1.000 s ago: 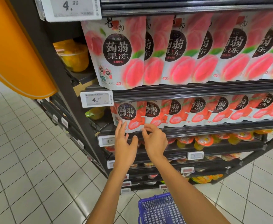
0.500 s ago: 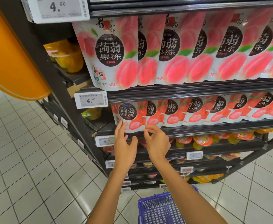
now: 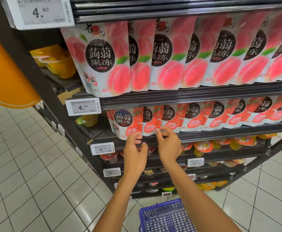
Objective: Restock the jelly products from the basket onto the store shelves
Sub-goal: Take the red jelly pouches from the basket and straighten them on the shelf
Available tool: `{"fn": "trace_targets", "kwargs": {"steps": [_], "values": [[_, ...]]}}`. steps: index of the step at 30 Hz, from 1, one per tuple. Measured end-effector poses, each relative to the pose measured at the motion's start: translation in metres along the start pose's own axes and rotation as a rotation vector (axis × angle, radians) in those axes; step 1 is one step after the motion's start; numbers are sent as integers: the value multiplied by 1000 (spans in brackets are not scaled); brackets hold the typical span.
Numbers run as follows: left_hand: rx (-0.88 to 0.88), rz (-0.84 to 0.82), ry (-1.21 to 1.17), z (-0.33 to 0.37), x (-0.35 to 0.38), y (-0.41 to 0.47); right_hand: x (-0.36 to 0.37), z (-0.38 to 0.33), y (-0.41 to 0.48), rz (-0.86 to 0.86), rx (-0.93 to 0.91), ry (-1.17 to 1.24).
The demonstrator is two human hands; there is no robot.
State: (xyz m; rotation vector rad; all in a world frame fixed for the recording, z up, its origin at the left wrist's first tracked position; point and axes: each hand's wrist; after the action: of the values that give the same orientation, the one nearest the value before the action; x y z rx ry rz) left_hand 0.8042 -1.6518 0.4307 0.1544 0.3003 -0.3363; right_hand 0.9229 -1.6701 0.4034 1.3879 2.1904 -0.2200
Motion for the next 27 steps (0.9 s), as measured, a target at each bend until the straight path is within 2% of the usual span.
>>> {"fn": "trace_targets", "kwargs": {"steps": [5,9,11,24,27], "values": [[-18,-84,33,1,15,2,-10,3,6,1,-5,32],[-15,-154,37,5,32,4,-30,16,10,175,31,106],[-30,-180,17,7,41,6,-40,24,16,202,62,118],[-18,-167,54,20,72,7,-56,38,39,-96,10,81],[2,-130,44,23,82,3,-70,50,42,23,12,145]]}}
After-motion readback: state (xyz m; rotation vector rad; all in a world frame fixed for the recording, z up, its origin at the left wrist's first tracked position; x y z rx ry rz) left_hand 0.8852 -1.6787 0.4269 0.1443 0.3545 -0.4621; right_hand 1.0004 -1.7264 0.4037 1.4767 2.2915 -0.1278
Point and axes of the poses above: each hand's wrist, its own y-axis towards the middle knuckle, its own x-axis out of the palm, z = x × y, and after that the axes turned 1 degree about -z, right-handed
